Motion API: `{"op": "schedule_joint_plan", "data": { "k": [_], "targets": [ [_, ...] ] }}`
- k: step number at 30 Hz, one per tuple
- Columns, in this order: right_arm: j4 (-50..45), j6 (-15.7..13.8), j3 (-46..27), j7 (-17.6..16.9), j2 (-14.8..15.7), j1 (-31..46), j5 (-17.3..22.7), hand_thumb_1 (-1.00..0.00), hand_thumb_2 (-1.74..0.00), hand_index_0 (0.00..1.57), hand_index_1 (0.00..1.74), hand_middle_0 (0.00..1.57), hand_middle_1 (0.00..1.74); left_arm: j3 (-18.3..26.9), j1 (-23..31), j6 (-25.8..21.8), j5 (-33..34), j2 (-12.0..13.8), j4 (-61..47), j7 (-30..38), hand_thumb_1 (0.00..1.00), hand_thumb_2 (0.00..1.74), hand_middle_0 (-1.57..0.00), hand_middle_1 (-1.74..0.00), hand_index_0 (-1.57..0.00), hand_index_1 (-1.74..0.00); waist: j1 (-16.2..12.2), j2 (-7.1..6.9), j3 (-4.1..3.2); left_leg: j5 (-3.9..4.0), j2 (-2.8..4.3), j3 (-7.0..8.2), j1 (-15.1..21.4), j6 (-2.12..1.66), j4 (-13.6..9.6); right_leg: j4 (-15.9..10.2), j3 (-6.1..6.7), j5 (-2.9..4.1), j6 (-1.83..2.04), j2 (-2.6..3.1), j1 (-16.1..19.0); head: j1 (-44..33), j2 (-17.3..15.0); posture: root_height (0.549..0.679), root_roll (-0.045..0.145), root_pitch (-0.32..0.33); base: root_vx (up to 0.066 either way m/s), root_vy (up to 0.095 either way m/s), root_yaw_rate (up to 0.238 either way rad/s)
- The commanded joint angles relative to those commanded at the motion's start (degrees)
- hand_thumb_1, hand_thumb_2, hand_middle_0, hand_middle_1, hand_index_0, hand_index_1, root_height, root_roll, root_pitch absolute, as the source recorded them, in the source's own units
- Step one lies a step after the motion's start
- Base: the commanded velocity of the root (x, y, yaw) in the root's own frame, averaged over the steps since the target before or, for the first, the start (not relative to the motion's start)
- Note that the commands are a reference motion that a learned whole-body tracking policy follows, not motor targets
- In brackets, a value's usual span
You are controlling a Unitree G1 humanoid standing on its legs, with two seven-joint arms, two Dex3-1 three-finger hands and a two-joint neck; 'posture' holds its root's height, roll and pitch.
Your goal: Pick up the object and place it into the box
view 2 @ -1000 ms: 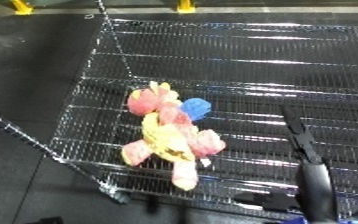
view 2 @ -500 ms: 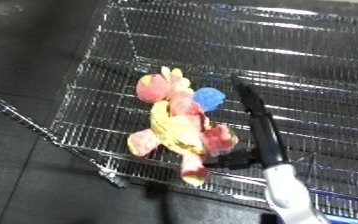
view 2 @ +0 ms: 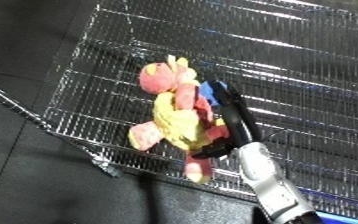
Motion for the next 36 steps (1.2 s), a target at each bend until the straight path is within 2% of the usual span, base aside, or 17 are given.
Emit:
{"op": "schedule_joint_plan", "data": {
  "k": [6, 12, 15, 20, 27, 32, 36],
  "targets": [
    [4.61, 1.03, 2.91, 2.14, 3.05, 1.16, -4.44, 0.0, 0.0, 0.0, 0.0, 0.0, 0.0, 0.19, 1.66, -0.15, 0.38, -0.34, -0.76, -0.14, 1.0, 1.74, -1.57, -1.74, -1.57, -1.74, 0.65, 0.42, 0.0, -0.3, -0.05, -0.27, -0.08, 0.06, -0.55, -0.47, -0.23, -0.05, 0.04, 0.1, -0.01, -0.05, 0.99, 0.64, -0.011, 0.002, 0.006, 0.016, 0.025],
    [9.75, 2.12, 7.29, 5.95, 5.52, 0.39, -10.18, 0.0, 0.0, 0.0, 0.0, 0.0, 0.0, -0.05, 2.14, -0.34, 0.87, -0.69, -1.25, -0.82, 1.0, 1.74, -1.57, -1.74, -1.57, -1.74, 0.51, 0.64, 0.0, -0.5, 0.05, -0.16, 0.27, -0.19, -1.01, -0.48, -0.09, -0.39, -0.08, 0.28, 0.01, -0.72, 1.75, 0.64, -0.009, 0.006, 0.001, 0.014, 0.0],
    [11.01, 2.35, 8.08, 6.39, 7.21, 0.0, -11.41, -0.15, -0.26, 0.24, 0.26, 0.24, 0.26, -0.4, 1.97, -0.3, 1.03, -0.95, -1.1, -1.02, 1.0, 1.74, -1.57, -1.74, -1.57, -1.74, 0.11, 0.68, 0.0, -0.58, 0.21, -0.02, 0.49, -0.28, -1.08, -0.28, 0.15, -0.58, -0.18, 0.56, -0.13, -1.29, 2.28, 0.64, -0.007, 0.005, -0.001, 0.015, -0.046],
    [12.81, 2.63, 7.62, 6.6, 9.05, -0.15, -11.18, -0.4, -0.7, 0.63, 0.7, 0.63, 0.7, -0.54, 1.7, -0.18, 0.66, -1.1, -0.76, -1.55, 1.0, 1.74, -1.57, -1.74, -1.57, -1.74, -0.33, 0.78, 0.0, -0.4, 0.52, 0.26, 1.22, -0.51, -1.8, -0.07, 0.46, -0.96, -0.19, 0.74, -0.03, -1.08, 2.03, 0.64, -0.005, 0.001, -0.002, 0.002, -0.03],
    [14.42, 2.78, 6.52, 6.25, 8.45, -0.42, -10.2, -0.75, -1.3, 1.18, 1.3, 1.18, 1.3, -1.13, 1.64, -0.21, -0.49, -0.32, -0.68, -2.98, 1.0, 1.74, -1.57, -1.74, -1.57, -1.74, -0.56, 1.38, 0.0, 0.07, 0.59, 0.23, 1.82, -0.86, -2.37, 0.7, 0.57, -1.52, -0.24, 0.71, 0.0, -0.33, 1.32, 0.639, -0.002, -0.009, -0.009, -0.018, 0.021],
    [14.25, 2.67, 5.9, 6.09, 7.75, 0.09, -9.57, -1.0, -1.74, 1.57, 1.74, 1.57, 1.74, -1.53, 1.41, -0.12, -0.68, 0.04, -0.68, -3.47, 1.0, 1.74, -1.57, -1.74, -1.57, -1.74, -0.71, 1.58, 0.0, 0.29, 0.62, 0.18, 2.04, -0.94, -2.48, 1.15, 0.66, -1.71, -0.23, 0.62, -0.02, -0.18, 0.74, 0.638, 0.002, -0.016, -0.009, -0.021, -0.001],
    [14.05, 2.74, 5.63, 6.1, 7.78, 0.48, -9.51, -1.0, -1.74, 1.57, 1.74, 1.57, 1.74, -1.75, 1.26, 0.09, -0.91, -0.02, -0.51, -3.73, 1.0, 1.74, -1.57, -1.74, -1.57, -1.74, -0.9, 1.67, 0.0, 0.39, 0.67, 0.24, 2.47, -0.96, -2.75, 1.29, 0.7, -1.91, -0.22, 0.63, 0.19, -0.61, 0.6, 0.637, 0.004, -0.022, -0.005, -0.02, -0.007]
  ]
}}
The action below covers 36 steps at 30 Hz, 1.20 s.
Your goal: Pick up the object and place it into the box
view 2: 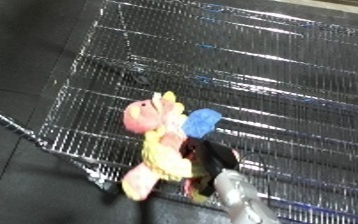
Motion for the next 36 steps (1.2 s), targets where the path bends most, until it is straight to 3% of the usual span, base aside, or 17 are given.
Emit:
{"op": "schedule_joint_plan", "data": {
  "k": [9, 20, 30, 36],
  "targets": [
    [-2.73, -0.22, -2.45, -1.12, -1.36, 0.66, 2.5, -1.0, -1.74, 1.57, 1.74, 1.57, 1.74, 0.16, -0.54, 0.41, -0.13, -0.39, 1.07, -0.01, 1.0, 1.74, -1.57, -1.74, -1.57, -1.74, -1.02, -0.04, 0.0, 0.04, 0.13, 0.39, 1.61, 0.1, -0.65, 0.33, 0.22, -0.52, 0.03, -0.15, 0.91, 0.79, -0.52, 0.637, 0.009, -0.039, 0.001, -0.016, -0.025],
    [-16.37, -1.39, -9.01, -4.36, -9.0, 4.93, 6.8, -1.0, -1.74, 1.57, 1.74, 1.57, 1.74, 1.32, -1.17, 1.56, 0.15, -0.77, 3.13, -0.15, 1.0, 1.74, -1.57, -1.74, -1.57, -1.74, -4.09, -0.82, 0.0, -0.08, 0.62, 1.56, 3.85, 0.32, -1.0, 1.09, 0.96, -1.16, 0.09, -0.23, 1.86, 1.43, -0.57, 0.636, 0.019, -0.067, -0.003, -0.026, -0.053],
    [-37.26, -2.84, -20.89, -7.78, -15.53, 17.29, 6.6, -1.0, -1.74, 1.57, 1.74, 1.57, 1.74, 2.73, -2.27, 2.31, 0.73, -1.75, 4.55, -0.19, 1.0, 1.74, -1.57, -1.74, -1.57, -1.74, -8.53, -1.16, 0.0, 0.02, 1.4, 2.95, 6.58, 0.9, -1.67, 1.06, 1.91, -1.08, 0.14, -0.62, 3.14, 4.09, 0.43, 0.634, 0.031, -0.107, 0.001, -0.033, -0.067],
    [-47.69, -3.55, -29.6, -9.81, -16.62, 26.72, 5.18, -1.0, -1.74, 1.57, 1.74, 1.57, 1.74, 3.56, -1.7, 2.81, 1.46, -2.61, 3.95, -0.05, 1.0, 1.74, -1.57, -1.74, -1.57, -1.74, -11.93, -1.17, 0.0, -0.29, 1.82, 4.05, 8.12, 1.21, -1.38, 1.19, 2.65, -1.0, 0.19, -0.59, 3.9, 6.8, 0.4, 0.633, 0.039, -0.133, 0.007, -0.02, -0.117]
  ]
}}
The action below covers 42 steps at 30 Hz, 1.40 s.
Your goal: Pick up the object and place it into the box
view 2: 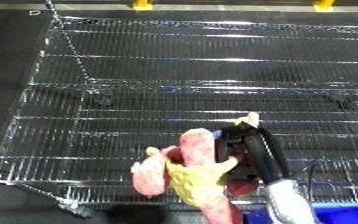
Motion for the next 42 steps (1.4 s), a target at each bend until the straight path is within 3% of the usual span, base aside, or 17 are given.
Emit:
{"op": "schedule_joint_plan", "data": {
  "k": [8, 18, 24, 27, 35, 38, 42],
  "targets": [
    [-9.52, -1.32, -12.96, -3.7, 1.67, 12.16, 0.31, -1.0, -1.74, 1.57, 1.74, 1.57, 1.74, 1.59, 1.49, 0.79, 0.2, -1.17, -1.66, 0.86, 1.0, 1.74, -1.57, -1.74, -1.57, -1.74, -4.21, 0.61, -0.04, -0.34, 0.5, 1.77, 2.32, 0.13, -0.03, -0.98, 1.07, 0.48, 0.04, 0.16, 1.72, 6.92, -1.92, 0.634, 0.048, -0.164, 0.007, -0.013, -0.148],
    [-13.45, -3.02, -27.9, -8.01, 4.33, 26.47, 1.51, -1.0, -1.74, 1.57, 1.74, 1.57, 1.74, 3.57, 3.68, 1.47, 0.13, -2.21, -3.31, 0.89, 1.0, 1.74, -1.57, -1.74, -1.57, -1.74, -10.31, 1.64, -1.04, -1.11, 0.76, 4.3, 4.48, 0.33, -0.15, -3.17, 3.11, 1.51, 0.16, 0.68, 3.0, 12.11, -6.33, 0.636, 0.059, -0.181, 0.007, 0.003, -0.194],
    [-13.59, -4.16, -35.32, -10.8, 5.75, 32.87, 1.96, -1.0, -1.74, 1.57, 1.74, 1.57, 1.74, 3.37, 4.65, 1.58, 0.09, -2.31, -4.03, 0.57, 1.0, 1.74, -1.57, -1.74, -1.57, -1.74, -13.97, 2.81, -1.65, -1.37, 0.97, 6.01, 5.78, 0.42, -0.7, -4.49, 4.27, 1.78, 0.26, 1.05, 3.54, 17.42, -9.3, 0.638, 0.064, -0.182, 0.009, 0.023, -0.19],
    [-12.59, -5.02, -37.9, -12.3, 6.74, 34.74, 3.41, -1.0, -1.74, 1.57, 1.74, 1.57, 1.74, 2.84, 5.15, 1.55, -0.21, -2.42, -3.76, 0.44, 1.0, 1.74, -1.57, -1.74, -1.57, -1.74, -15.78, 3.57, -1.83, -1.42, 1.02, 6.77, 6.41, 0.4, -1.18, -5.18, 4.69, 1.91, 0.24, 1.25, 3.73, 19.82, -11.17, 0.639, 0.066, -0.181, 0.004, 0.032, -0.17],
    [-6.34, -8.9, -42.0, -16.34, 8.86, 34.59, 11.3, -1.0, -1.74, 1.57, 1.74, 1.57, 1.74, 1.06, 5.52, 0.59, -1.67, -2.36, -2.02, 0.13, 1.0, 1.74, -1.57, -1.74, -1.57, -1.74, -18.65, 5.38, -2.1, -1.31, 0.93, 8.46, 7.35, 0.32, -2.34, -6.52, 5.43, 2.4, 0.21, 1.36, 3.88, 24.31, -11.55, 0.642, 0.075, -0.172, -0.002, 0.028, -0.106],
    [-2.31, -10.24, -43.14, -17.42, 8.71, 33.62, 14.77, -0.85, -1.48, 1.33, 1.48, 1.33, 1.48, 0.46, 5.54, 0.23, -2.02, -1.97, -1.58, -0.32, 1.0, 1.74, -1.57, -1.74, -1.57, -1.74, -19.07, 5.97, -2.3, -1.31, 0.77, 8.78, 7.5, 0.25, -2.67, -6.77, 5.48, 2.56, 0.15, 1.29, 3.91, 25.98, -11.63, 0.643, 0.078, -0.169, -0.004, 0.015, -0.028],
    [2.25, -10.79, -44.73, -19.39, 7.61, 32.6, 16.53, -0.65, -1.13, 1.02, 1.13, 1.02, 1.13, -0.07, 5.62, -0.24, -2.31, -1.58, -1.3, -0.55, 1.0, 1.74, -1.57, -1.74, -1.57, -1.74, -19.24, 6.58, -2.55, -1.3, 0.6, 8.96, 7.58, 0.17, -2.98, -7.11, 5.49, 2.64, 0.11, 1.23, 4.03, 27.65, -11.8, 0.645, 0.08, -0.165, 0.003, 0.002, -0.003]
  ]
}}
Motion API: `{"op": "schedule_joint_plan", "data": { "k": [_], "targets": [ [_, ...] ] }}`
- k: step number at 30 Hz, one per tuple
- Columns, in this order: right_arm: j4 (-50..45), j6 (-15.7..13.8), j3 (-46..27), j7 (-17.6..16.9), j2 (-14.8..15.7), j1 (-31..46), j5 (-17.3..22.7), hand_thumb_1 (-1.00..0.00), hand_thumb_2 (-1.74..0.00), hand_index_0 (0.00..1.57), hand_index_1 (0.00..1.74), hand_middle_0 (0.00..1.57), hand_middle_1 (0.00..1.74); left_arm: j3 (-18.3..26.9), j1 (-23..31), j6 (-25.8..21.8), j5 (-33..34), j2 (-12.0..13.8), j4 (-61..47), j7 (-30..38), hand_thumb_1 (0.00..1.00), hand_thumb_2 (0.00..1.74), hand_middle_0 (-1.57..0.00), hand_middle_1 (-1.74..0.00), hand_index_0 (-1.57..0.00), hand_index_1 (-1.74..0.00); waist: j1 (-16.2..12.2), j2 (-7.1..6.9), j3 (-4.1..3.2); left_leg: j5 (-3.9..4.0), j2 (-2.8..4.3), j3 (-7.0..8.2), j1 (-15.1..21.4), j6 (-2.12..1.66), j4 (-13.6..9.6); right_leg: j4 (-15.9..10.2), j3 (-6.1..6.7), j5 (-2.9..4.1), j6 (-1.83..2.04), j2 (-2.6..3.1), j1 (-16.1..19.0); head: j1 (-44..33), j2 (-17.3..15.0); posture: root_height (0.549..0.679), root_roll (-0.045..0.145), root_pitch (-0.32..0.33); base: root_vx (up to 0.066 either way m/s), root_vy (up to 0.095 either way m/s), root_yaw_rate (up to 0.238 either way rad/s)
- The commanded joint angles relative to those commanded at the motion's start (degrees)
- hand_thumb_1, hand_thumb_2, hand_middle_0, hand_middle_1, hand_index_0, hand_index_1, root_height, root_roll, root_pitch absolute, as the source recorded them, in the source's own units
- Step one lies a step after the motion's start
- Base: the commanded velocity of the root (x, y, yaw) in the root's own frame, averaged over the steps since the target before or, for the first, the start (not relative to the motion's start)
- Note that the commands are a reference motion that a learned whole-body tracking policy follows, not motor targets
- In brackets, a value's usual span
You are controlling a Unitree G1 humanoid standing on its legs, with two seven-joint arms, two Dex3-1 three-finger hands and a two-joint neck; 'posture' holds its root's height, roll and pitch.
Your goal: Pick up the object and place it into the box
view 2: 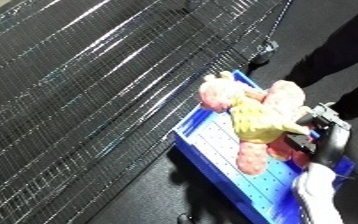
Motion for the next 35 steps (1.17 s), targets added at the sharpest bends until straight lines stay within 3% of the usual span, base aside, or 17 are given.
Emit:
{"op": "schedule_joint_plan", "data": {
  "k": [13, 20, 26, 35],
  "targets": [
    [4.21, 1.04, -1.95, -2.92, -4.23, -1.24, -1.66, 0.0, 0.0, 0.0, 0.0, 0.0, 0.0, -1.24, 0.0, -0.71, 0.46, 0.91, 0.5, -0.63, 1.0, 1.74, -1.57, -1.74, -1.57, -1.74, 0.44, 1.64, -0.26, 0.89, -0.22, 0.29, 0.31, -0.14, -1.71, -0.82, -0.09, 0.08, 0.09, -0.15, 0.12, 1.74, -0.24, 0.648, 0.086, -0.151, 0.002, -0.007, 0.005],
    [3.19, 0.16, -1.87, -3.12, -2.94, -1.33, -0.82, 0.0, 0.0, 0.0, 0.0, 0.0, 0.0, -1.01, 0.5, -0.44, 0.61, 0.66, 0.28, -0.65, 1.0, 1.74, -1.57, -1.74, -1.57, -1.74, 0.96, 1.88, -0.44, 1.12, -0.2, 0.16, 0.39, -0.15, -2.05, -0.68, -0.37, -0.36, 0.06, -0.12, 0.24, 1.81, -0.7, 0.649, 0.086, -0.147, 0.014, -0.016, 0.014],
    [1.94, -0.54, -0.87, -2.06, -1.36, -1.07, -0.01, 0.0, 0.0, 0.0, 0.0, 0.0, 0.0, -0.31, 0.99, 0.1, 0.73, 0.74, -0.05, -0.67, 1.0, 1.74, -1.57, -1.74, -1.57, -1.74, 1.78, 1.3, -0.65, 1.38, 0.08, -0.16, 0.23, -0.23, -2.12, -0.64, -0.7, -0.53, 0.05, 0.08, 0.28, 2.15, -1.36, 0.649, 0.083, -0.147, 0.012, -0.022, 0.027],
    [-4.33, 1.24, 0.88, -2.14, -0.81, -0.87, -5.38, 0.0, 0.0, 0.0, 0.0, 0.0, 0.0, 0.22, 1.67, 0.86, 0.8, 0.98, -0.37, -0.33, 1.0, 1.74, -1.57, -1.74, -1.57, -1.74, 2.64, 0.33, -0.87, 1.56, 0.26, -0.58, 0.04, -0.26, -2.17, -0.11, -1.03, -0.74, 0.15, 0.12, 0.05, 5.13, -1.2, 0.648, 0.082, -0.146, 0.015, -0.014, 0.045]
  ]
}}
